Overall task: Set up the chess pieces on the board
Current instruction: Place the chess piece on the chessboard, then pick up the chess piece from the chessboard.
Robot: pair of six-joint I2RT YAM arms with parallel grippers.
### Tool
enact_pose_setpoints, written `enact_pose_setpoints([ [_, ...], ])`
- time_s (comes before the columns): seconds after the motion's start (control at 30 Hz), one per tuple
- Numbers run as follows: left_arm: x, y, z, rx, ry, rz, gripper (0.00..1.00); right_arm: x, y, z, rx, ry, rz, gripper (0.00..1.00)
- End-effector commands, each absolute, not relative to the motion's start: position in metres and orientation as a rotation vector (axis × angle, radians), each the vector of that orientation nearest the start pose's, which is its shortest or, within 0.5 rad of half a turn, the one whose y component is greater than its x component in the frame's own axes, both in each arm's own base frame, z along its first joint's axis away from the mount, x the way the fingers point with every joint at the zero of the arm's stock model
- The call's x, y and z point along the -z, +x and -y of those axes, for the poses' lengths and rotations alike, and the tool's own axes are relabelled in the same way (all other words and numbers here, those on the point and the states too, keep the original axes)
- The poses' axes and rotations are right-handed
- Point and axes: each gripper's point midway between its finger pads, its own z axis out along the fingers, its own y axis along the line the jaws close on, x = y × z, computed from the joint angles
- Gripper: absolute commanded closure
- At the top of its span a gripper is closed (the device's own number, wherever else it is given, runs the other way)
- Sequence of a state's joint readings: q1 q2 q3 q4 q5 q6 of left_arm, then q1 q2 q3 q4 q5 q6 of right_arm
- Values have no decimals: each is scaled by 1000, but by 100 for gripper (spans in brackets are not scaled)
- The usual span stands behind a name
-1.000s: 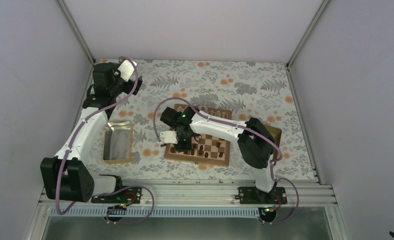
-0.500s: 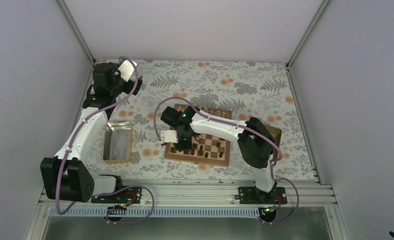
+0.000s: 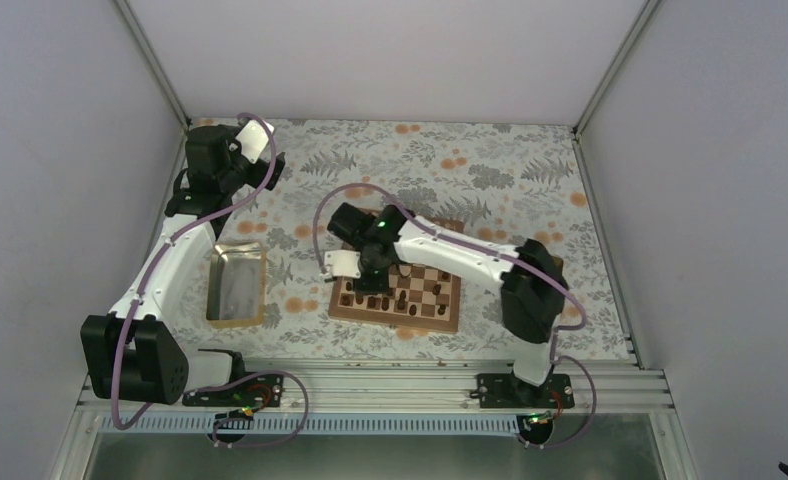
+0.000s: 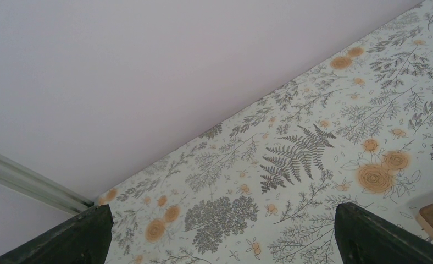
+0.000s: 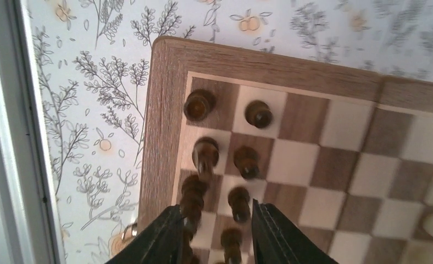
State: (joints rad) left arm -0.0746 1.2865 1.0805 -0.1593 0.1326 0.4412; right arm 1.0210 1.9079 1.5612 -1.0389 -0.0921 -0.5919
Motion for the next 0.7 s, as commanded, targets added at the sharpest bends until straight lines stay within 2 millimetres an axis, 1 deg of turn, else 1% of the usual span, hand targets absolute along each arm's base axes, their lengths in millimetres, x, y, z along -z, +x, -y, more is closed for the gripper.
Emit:
enact_pose_setpoints([
  [0.0,-296,419,55,-114,585,-1822,0,-143,222,-320,-112,-1974,-2079,63],
  [0.17,-295,421,55,-113,586,-1824,0,-158,261,-257,-37,-1764,-2195,59],
  [0.23,-295,421,55,-115,585,-1824,0,-153,272,-236,-14,-1714,-2242,59],
  [0.33,-295,421,54,-114,582,-1825,0,-138,281,-214,-12,-1675,-2294,59],
  [0.43,-295,421,55,-111,585,-1826,0,-121,278,-201,-25,-1681,-2356,60],
  [0.53,-295,421,55,-111,584,-1827,0,-107,267,-193,-35,-1709,-2385,61],
  [0.6,-292,422,55,-111,585,-1833,0,-102,262,-190,-46,-1712,-2389,61],
  [0.67,-291,424,56,-105,588,-1838,0,-96,252,-189,-84,-1729,-2410,59],
])
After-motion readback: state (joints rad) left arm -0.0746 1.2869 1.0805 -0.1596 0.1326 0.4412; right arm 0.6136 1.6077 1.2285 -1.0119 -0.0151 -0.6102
